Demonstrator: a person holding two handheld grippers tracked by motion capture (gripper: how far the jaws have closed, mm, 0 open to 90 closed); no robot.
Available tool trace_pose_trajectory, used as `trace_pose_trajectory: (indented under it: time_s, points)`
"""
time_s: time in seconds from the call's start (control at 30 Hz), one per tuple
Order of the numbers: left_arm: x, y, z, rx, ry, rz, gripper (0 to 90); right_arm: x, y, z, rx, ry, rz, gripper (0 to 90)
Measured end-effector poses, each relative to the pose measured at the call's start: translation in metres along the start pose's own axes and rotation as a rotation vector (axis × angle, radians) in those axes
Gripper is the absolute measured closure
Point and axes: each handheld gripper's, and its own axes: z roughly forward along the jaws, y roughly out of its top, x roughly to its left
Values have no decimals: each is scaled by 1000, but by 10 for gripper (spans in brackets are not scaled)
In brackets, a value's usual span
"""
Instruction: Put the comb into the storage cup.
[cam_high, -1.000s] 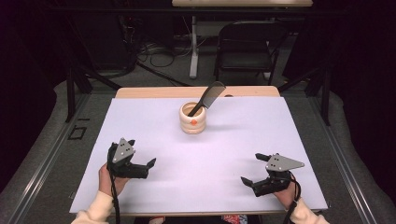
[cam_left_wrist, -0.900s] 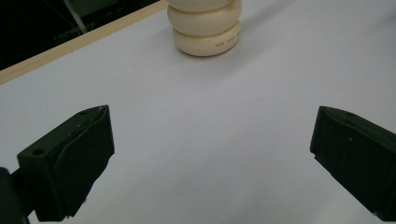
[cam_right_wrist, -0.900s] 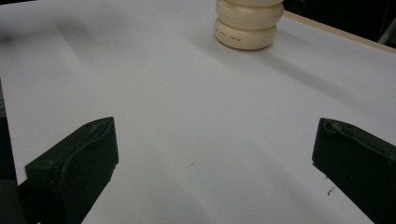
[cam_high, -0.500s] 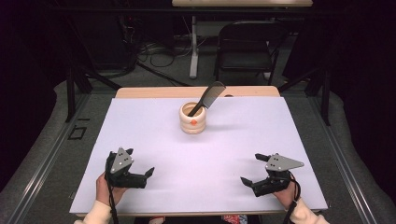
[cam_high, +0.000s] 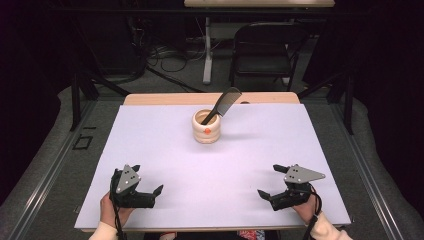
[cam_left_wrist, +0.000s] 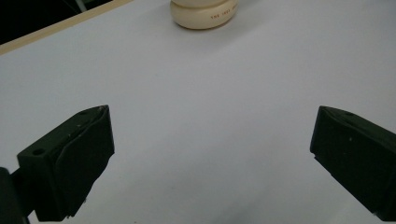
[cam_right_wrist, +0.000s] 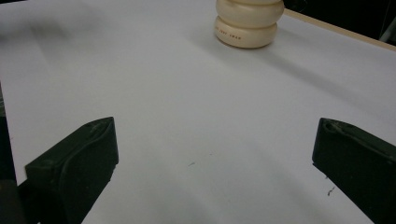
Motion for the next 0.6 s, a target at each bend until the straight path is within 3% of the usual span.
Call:
trace_pose_trajectory:
  time_s: [0.6]
  points:
    - [-3, -8, -7, -4, -9, -10, 0, 0, 0, 0, 1, 0, -2, 0]
